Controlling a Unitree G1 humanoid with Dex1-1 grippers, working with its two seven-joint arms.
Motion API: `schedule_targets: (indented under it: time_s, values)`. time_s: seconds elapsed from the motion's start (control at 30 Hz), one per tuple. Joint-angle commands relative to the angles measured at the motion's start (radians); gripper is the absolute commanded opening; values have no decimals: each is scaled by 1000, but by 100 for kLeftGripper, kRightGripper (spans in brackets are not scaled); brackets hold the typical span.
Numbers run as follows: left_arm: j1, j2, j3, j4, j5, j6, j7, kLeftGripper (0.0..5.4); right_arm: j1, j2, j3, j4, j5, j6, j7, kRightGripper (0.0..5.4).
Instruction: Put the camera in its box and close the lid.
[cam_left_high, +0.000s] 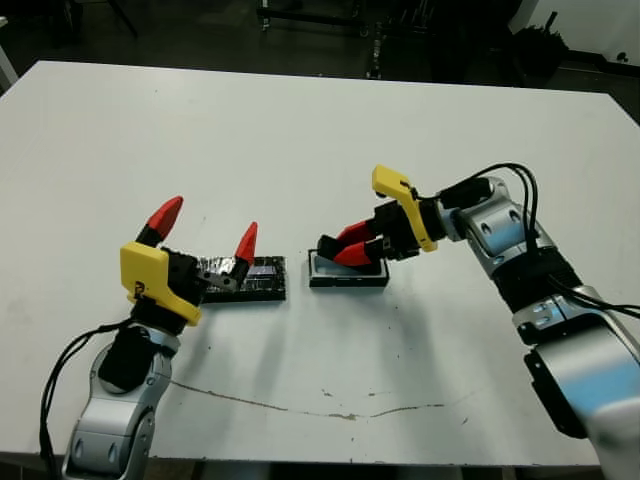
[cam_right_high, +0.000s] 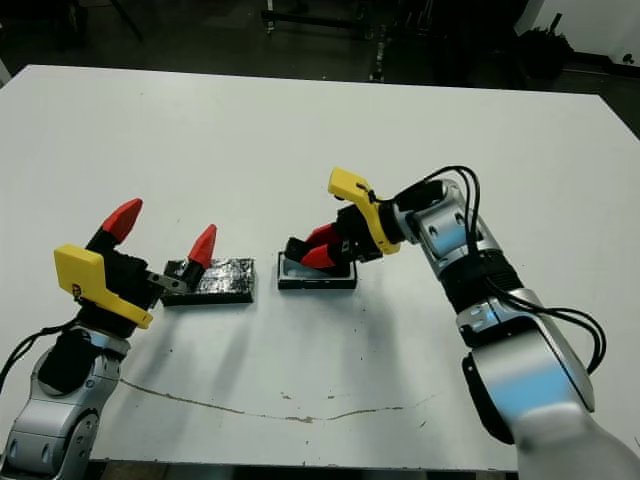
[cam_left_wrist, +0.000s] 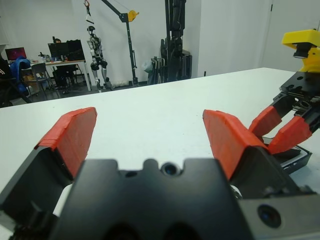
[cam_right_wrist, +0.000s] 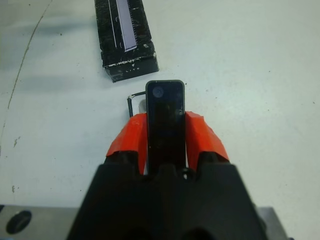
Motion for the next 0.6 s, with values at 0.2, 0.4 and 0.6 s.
schedule_targets:
  time_s: [0.2,0.4,0.6]
  values:
    - [17,1,-1,-6,-3,2,-2,540,28,-15,13,31,-20,-18,16,166]
    - [19,5,-4,-8,9,0,1,540,28,-58,18,37,-58,-125,13,166]
    - [17,3,-2,-1,5,-7,-4,540,36,-82,29,50,-90,-205,30,166]
